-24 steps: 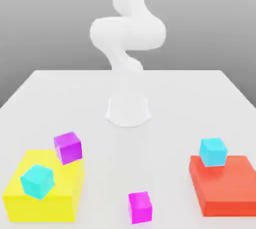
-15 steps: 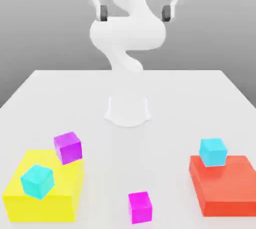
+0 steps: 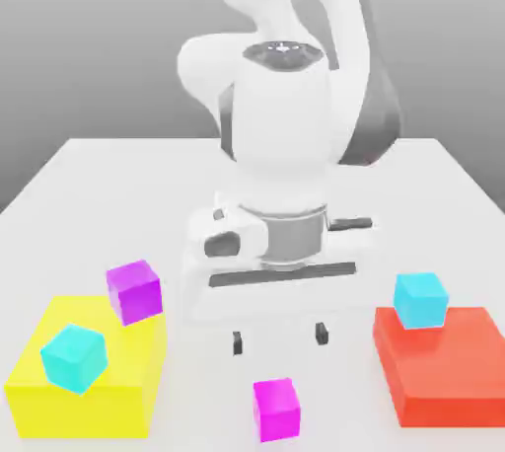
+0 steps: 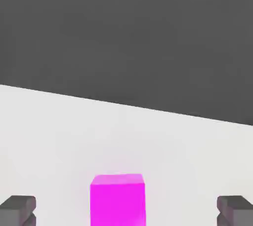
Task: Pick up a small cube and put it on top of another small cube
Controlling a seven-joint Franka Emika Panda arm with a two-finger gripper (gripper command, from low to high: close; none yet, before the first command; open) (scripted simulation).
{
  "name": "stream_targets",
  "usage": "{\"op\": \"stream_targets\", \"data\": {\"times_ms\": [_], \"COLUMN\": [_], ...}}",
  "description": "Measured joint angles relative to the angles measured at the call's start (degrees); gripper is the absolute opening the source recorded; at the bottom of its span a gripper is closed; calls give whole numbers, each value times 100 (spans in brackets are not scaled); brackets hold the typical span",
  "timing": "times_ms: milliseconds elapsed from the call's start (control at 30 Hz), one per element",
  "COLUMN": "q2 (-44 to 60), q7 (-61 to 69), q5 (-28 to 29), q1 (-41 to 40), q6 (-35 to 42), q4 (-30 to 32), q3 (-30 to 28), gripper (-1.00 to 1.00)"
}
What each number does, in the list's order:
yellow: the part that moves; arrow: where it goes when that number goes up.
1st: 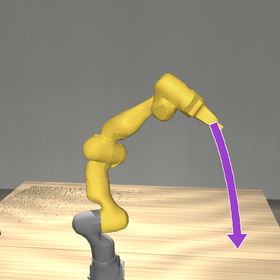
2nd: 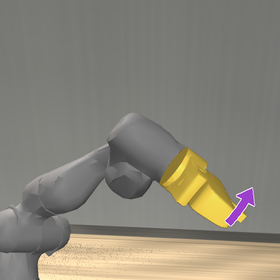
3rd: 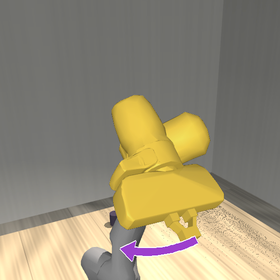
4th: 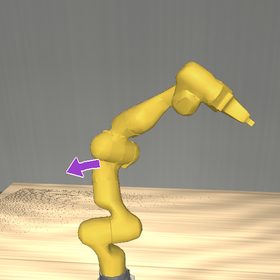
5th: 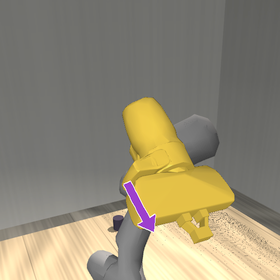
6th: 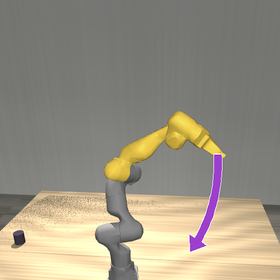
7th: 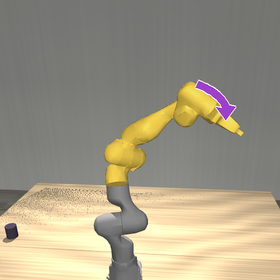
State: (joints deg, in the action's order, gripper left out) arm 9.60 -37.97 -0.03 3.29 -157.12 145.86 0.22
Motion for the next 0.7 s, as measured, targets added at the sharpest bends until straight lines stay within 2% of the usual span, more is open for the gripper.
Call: {"op": "stream_targets", "data": {"times_ms": [167,200,433,600,700], "q2": [1038,1233,1276,387,-231], "q7": [20,20,7,12,200], "q5": [12,13,28,23,-105], "q1": [25,25,18,3,210], "q6": [-764,-920,-952,-238,183], "q4": [-114,-151,-158,18,207], "q3": [-17,-17,-11,7,375], "gripper": [0,-100,-100,-100,-100]}}
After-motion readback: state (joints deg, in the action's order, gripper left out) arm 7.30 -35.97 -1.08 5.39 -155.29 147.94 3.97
